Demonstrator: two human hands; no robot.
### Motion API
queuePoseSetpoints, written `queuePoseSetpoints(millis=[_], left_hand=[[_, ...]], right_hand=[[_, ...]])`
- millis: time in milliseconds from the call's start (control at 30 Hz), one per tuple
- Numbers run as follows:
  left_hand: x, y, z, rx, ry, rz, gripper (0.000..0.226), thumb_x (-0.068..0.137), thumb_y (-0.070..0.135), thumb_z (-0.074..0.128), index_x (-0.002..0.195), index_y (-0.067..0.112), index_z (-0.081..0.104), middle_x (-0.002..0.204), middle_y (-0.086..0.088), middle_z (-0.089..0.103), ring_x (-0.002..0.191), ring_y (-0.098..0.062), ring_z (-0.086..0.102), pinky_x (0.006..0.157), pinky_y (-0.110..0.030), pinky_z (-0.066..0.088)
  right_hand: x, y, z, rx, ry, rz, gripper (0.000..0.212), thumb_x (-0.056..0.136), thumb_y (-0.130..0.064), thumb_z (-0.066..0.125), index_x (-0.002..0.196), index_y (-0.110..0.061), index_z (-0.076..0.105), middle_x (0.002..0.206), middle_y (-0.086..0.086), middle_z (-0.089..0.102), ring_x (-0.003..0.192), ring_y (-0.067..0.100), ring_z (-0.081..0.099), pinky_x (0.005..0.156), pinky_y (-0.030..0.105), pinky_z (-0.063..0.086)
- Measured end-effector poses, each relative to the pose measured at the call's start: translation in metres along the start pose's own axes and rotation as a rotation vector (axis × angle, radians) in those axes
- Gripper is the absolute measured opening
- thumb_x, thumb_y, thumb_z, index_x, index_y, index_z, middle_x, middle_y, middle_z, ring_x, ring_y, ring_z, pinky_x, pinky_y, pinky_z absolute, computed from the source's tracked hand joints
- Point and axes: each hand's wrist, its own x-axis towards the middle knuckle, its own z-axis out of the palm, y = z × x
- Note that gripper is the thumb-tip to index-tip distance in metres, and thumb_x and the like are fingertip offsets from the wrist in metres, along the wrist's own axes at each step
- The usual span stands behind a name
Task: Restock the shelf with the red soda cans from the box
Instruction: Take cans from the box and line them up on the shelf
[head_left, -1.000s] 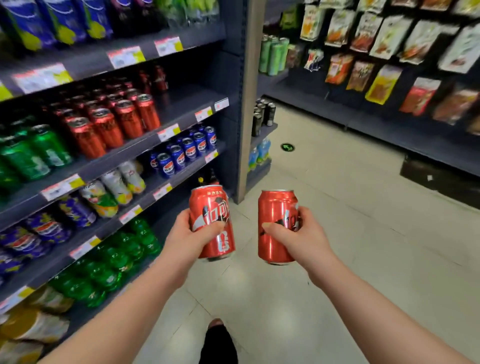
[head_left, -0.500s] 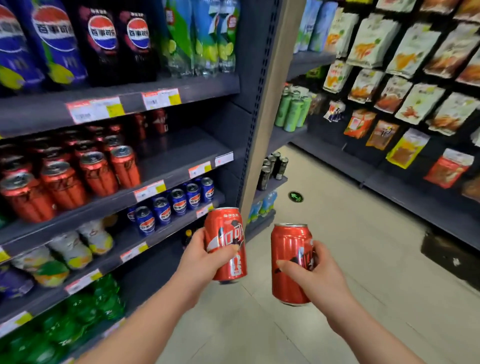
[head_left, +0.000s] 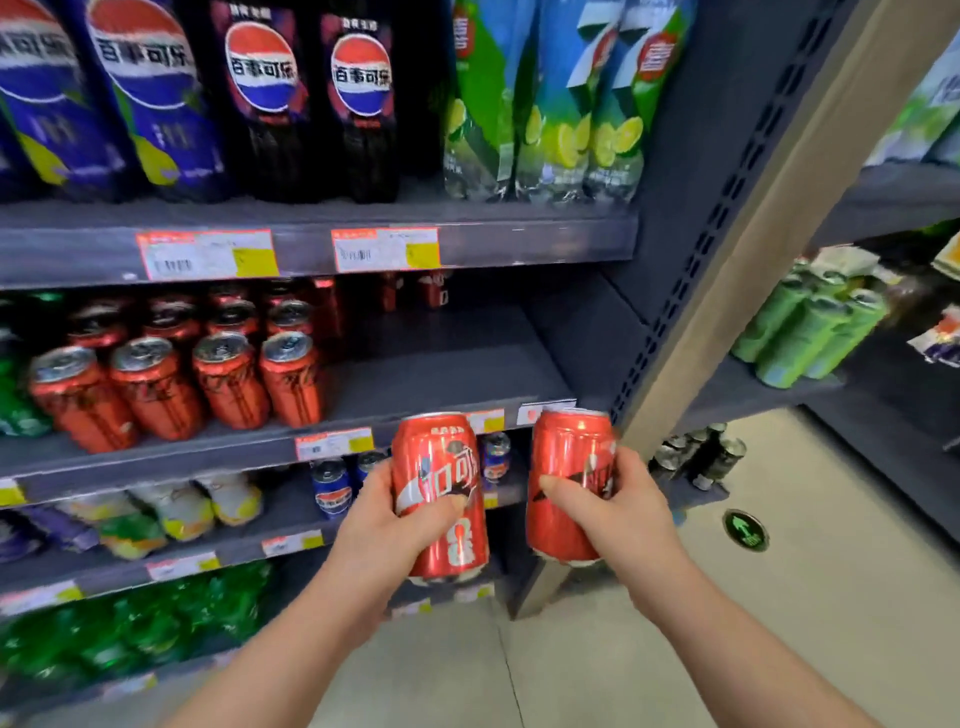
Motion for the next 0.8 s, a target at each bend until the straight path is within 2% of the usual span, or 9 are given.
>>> queuePoseSetpoints(millis=[67, 133, 233, 367, 467, 567, 667, 733, 800], left_hand=[[0.02, -0.002, 0.016, -0.022, 0.078, 0.006, 0.056, 0.06, 0.021, 0.079, 0.109, 0.028, 0.054, 0.1, -0.001, 0.069, 0.083, -0.018, 0.069, 0.066, -0.032, 0.054], [0.039, -0.004, 0.029, -0.033, 0.143, 0.022, 0.052, 0.063, 0.02, 0.081, 0.107, 0.029, 0.054, 0.1, -0.002, 0.069, 0.083, -0.017, 0.069, 0.066, -0.032, 0.054], [0.067, -0.007, 0.042, -0.057, 0.219, 0.056, 0.058, 0.048, 0.029, 0.076, 0.103, 0.03, 0.055, 0.097, -0.001, 0.071, 0.078, -0.015, 0.071, 0.062, -0.033, 0.056], [0.109, -0.012, 0.046, -0.081, 0.267, 0.124, 0.06, 0.051, 0.025, 0.072, 0.109, 0.029, 0.055, 0.092, 0.003, 0.073, 0.078, -0.01, 0.071, 0.063, -0.025, 0.054], [0.142, -0.015, 0.041, -0.073, 0.233, 0.17, 0.053, 0.051, 0.022, 0.07, 0.1, 0.034, 0.054, 0.082, 0.013, 0.074, 0.073, -0.005, 0.071, 0.054, -0.017, 0.053], [0.172, -0.018, 0.03, -0.048, 0.213, 0.221, 0.061, 0.036, 0.031, 0.076, 0.092, 0.043, 0.057, 0.084, 0.015, 0.073, 0.076, -0.007, 0.071, 0.062, -0.023, 0.052], [0.2, -0.02, 0.014, -0.047, 0.239, 0.28, 0.049, 0.03, 0.04, 0.071, 0.076, 0.052, 0.063, 0.085, 0.012, 0.074, 0.078, -0.009, 0.072, 0.07, -0.031, 0.052], [0.216, -0.02, 0.004, -0.037, 0.233, 0.331, 0.057, 0.031, 0.04, 0.072, 0.086, 0.048, 0.062, 0.09, 0.009, 0.074, 0.081, -0.012, 0.072, 0.075, -0.036, 0.053], [0.229, -0.018, -0.006, -0.015, 0.211, 0.371, 0.07, 0.032, 0.04, 0.073, 0.1, 0.041, 0.058, 0.093, 0.009, 0.074, 0.084, -0.012, 0.072, 0.075, -0.036, 0.053]], right_hand=[[0.044, -0.004, -0.002, -0.018, -0.068, -0.034, 0.046, 0.07, -0.024, 0.079, 0.106, -0.023, 0.051, 0.094, -0.009, 0.063, 0.086, 0.009, 0.061, 0.082, 0.032, 0.05], [0.082, -0.008, 0.002, -0.015, -0.123, -0.075, 0.041, 0.071, -0.025, 0.077, 0.099, -0.028, 0.048, 0.092, -0.013, 0.059, 0.084, 0.006, 0.06, 0.076, 0.028, 0.049], [0.131, -0.014, 0.016, -0.009, -0.199, -0.119, 0.041, 0.074, -0.027, 0.076, 0.1, -0.029, 0.044, 0.089, -0.016, 0.054, 0.078, -0.002, 0.054, 0.062, 0.018, 0.041], [0.191, -0.017, 0.048, 0.023, -0.211, -0.198, 0.047, 0.072, -0.028, 0.077, 0.108, -0.026, 0.047, 0.092, -0.012, 0.057, 0.082, 0.002, 0.057, 0.068, 0.022, 0.046], [0.234, -0.013, 0.073, 0.034, -0.184, -0.255, 0.047, 0.071, -0.029, 0.078, 0.107, -0.025, 0.047, 0.092, -0.012, 0.057, 0.081, 0.0, 0.055, 0.071, 0.024, 0.045], [0.273, -0.008, 0.099, 0.048, -0.118, -0.305, 0.044, 0.069, -0.029, 0.079, 0.099, -0.022, 0.049, 0.09, -0.008, 0.059, 0.081, 0.007, 0.059, 0.073, 0.025, 0.046], [0.308, -0.002, 0.123, 0.023, -0.048, -0.33, 0.049, 0.066, -0.03, 0.081, 0.103, -0.017, 0.051, 0.096, 0.002, 0.064, 0.09, 0.021, 0.064, 0.082, 0.036, 0.053], [0.328, 0.0, 0.133, -0.001, -0.015, -0.364, 0.056, 0.067, -0.032, 0.08, 0.111, -0.015, 0.051, 0.103, 0.004, 0.065, 0.095, 0.023, 0.064, 0.087, 0.039, 0.053], [0.345, -0.004, 0.137, -0.016, -0.011, -0.413, 0.063, 0.07, -0.032, 0.079, 0.121, -0.014, 0.046, 0.109, 0.001, 0.061, 0.097, 0.018, 0.061, 0.085, 0.034, 0.051]])
